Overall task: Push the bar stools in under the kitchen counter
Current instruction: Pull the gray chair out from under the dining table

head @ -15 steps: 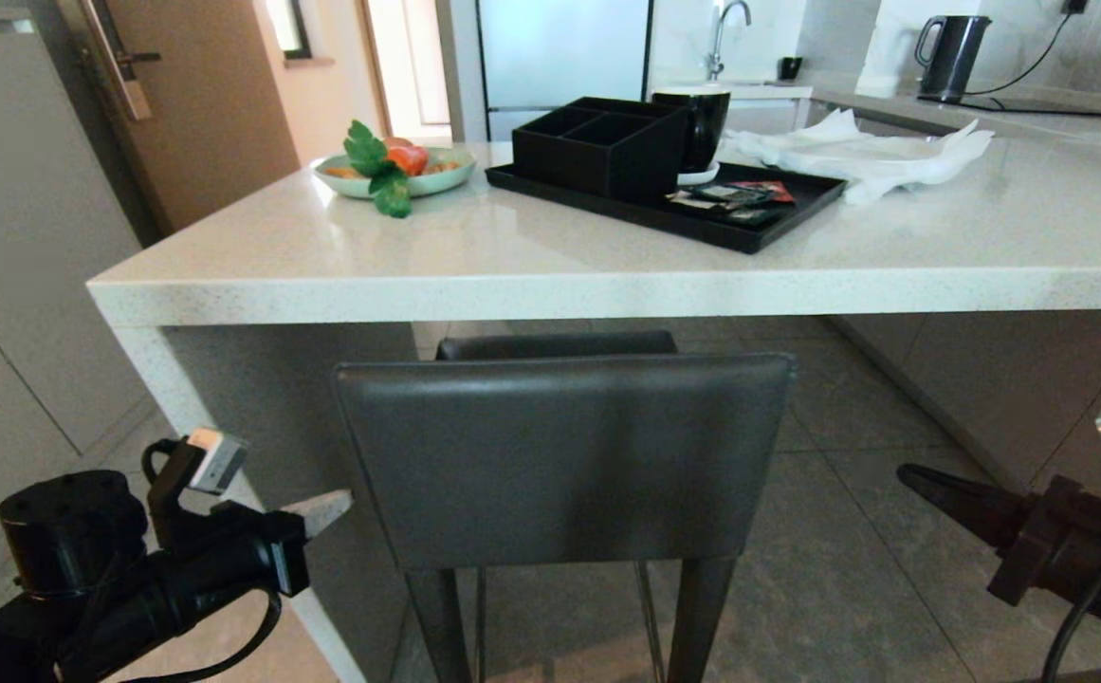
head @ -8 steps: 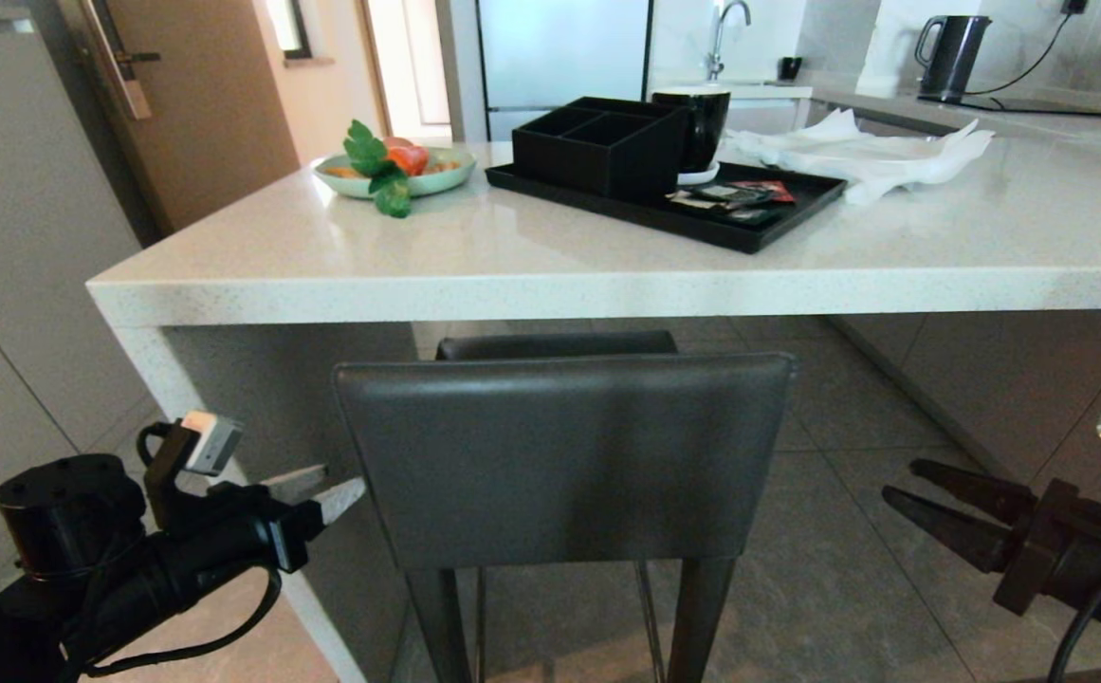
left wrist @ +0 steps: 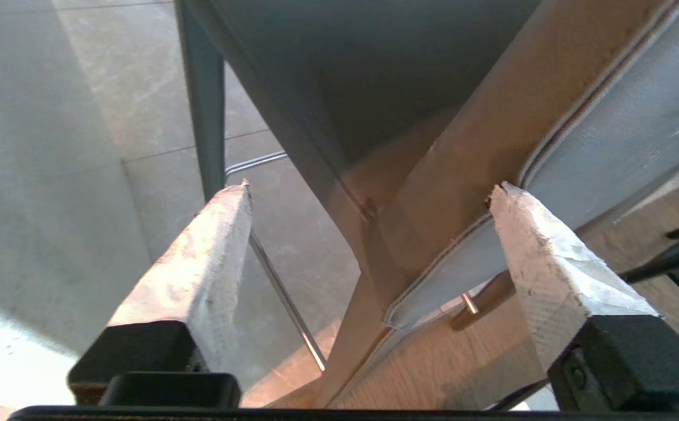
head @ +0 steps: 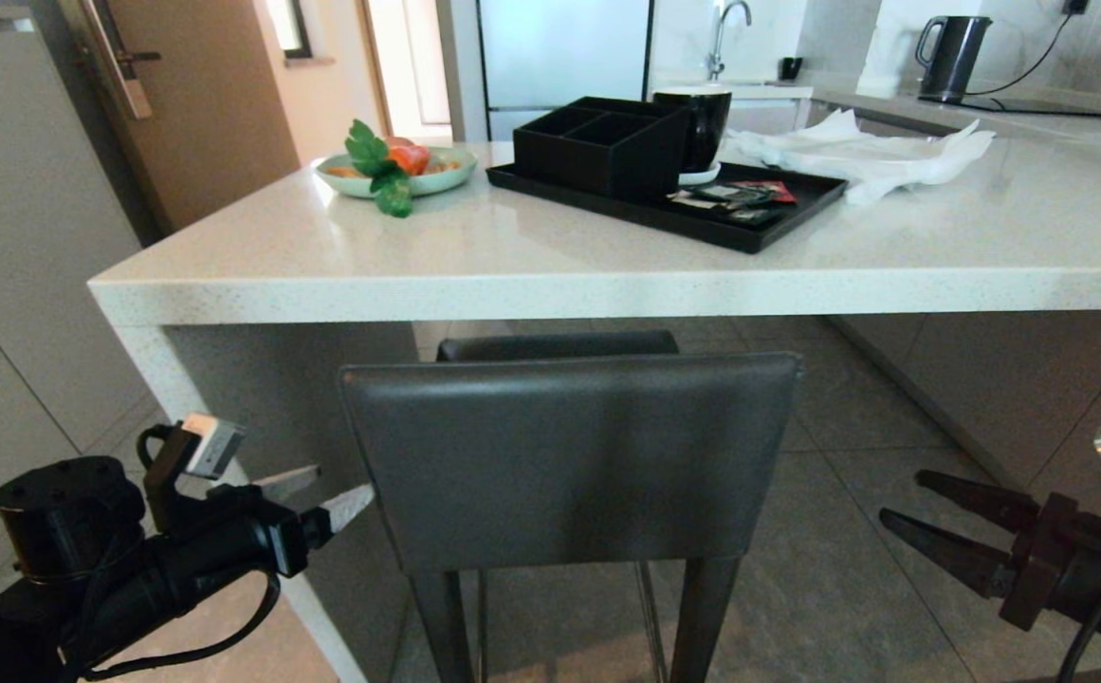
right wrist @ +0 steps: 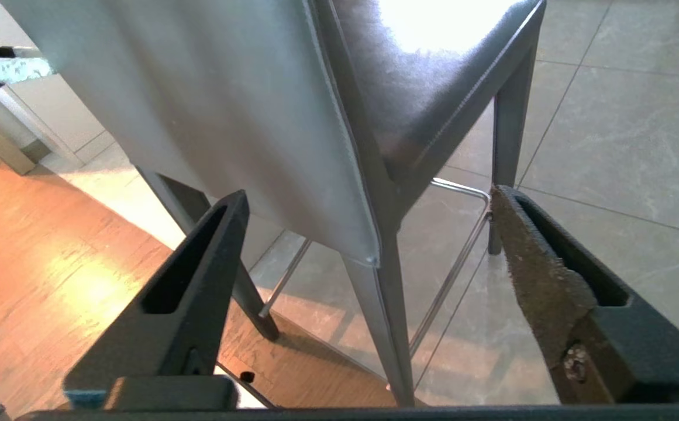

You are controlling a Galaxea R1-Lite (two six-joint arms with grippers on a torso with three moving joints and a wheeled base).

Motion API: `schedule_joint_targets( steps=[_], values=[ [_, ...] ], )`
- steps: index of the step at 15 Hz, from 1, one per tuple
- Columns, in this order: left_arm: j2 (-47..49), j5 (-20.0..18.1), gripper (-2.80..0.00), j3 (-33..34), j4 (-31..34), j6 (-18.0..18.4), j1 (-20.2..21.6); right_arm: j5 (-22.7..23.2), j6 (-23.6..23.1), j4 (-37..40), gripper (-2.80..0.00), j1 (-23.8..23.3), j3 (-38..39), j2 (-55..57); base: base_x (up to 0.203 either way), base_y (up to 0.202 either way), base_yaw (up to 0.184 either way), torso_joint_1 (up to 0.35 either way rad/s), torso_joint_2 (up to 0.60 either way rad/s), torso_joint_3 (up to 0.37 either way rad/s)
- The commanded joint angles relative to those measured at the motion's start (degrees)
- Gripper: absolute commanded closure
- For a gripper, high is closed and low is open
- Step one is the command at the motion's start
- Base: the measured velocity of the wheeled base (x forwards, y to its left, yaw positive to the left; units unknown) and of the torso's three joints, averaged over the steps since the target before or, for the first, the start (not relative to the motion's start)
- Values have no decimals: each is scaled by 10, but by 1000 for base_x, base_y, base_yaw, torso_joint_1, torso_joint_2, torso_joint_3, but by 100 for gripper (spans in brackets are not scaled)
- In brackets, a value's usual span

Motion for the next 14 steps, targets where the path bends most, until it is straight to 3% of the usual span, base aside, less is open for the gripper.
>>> schedule_joint_targets(
  steps=[1,4,10,14],
  values=[
    [-8,-3,-280,-2,-6,-1,0,4,0,-5,-280,-1,-5,4,0,0,0,0,0,0],
    [-18,-53,-280,-1,-6,-1,3,34,-3,-4,-280,-1,-22,16,0,0,0,0,0,0],
    [-26,-70,-280,41,-6,5,30,72,-4,-5,-280,-6,-42,40,0,0,0,0,0,0],
    [-37,-151,-280,26,-6,5,24,139,-4,-5,-280,-13,-91,74,0,0,0,0,0,0]
  ],
)
